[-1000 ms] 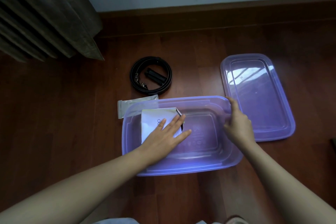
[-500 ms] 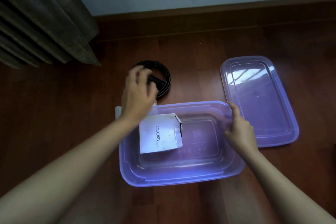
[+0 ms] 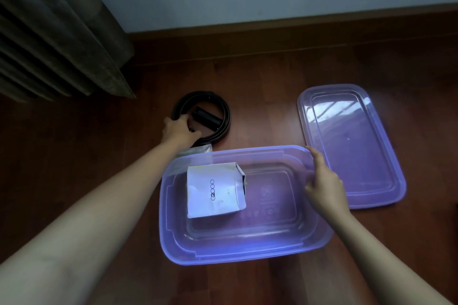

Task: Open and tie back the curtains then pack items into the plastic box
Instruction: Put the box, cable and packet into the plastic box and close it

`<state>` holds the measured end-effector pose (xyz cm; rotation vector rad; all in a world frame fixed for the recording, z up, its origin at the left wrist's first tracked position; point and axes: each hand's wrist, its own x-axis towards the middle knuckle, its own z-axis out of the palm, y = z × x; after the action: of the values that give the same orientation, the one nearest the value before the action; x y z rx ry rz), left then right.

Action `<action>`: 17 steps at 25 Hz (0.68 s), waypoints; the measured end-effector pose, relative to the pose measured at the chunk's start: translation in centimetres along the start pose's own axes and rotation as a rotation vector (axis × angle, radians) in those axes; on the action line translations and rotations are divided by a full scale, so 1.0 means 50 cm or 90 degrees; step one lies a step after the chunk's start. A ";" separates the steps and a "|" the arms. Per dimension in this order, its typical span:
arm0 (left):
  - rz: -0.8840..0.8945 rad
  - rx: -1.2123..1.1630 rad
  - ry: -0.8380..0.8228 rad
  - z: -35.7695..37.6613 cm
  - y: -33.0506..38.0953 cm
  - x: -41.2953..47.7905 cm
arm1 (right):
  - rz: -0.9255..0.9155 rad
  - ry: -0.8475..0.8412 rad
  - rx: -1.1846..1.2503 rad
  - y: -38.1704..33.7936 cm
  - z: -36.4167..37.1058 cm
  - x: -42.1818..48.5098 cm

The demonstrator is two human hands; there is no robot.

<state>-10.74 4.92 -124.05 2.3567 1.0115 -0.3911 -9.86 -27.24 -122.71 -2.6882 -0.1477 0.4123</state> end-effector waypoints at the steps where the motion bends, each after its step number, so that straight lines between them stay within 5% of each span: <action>1: -0.005 -0.036 0.006 0.002 -0.008 0.006 | 0.001 -0.001 0.006 0.000 0.000 0.001; 7: -0.065 -0.356 0.040 -0.028 -0.028 0.022 | -0.003 0.000 0.015 0.004 0.002 0.003; 10: 0.027 -0.434 0.068 -0.065 -0.013 -0.004 | -0.005 -0.008 0.023 0.012 0.002 0.007; 17: 0.448 -0.012 -0.064 -0.100 0.112 -0.222 | -0.028 -0.072 0.502 0.050 0.026 0.029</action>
<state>-13.88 -1.77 -112.88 2.4578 0.1015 -0.2166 -8.76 -28.78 -125.25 -1.8854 -0.0565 0.4844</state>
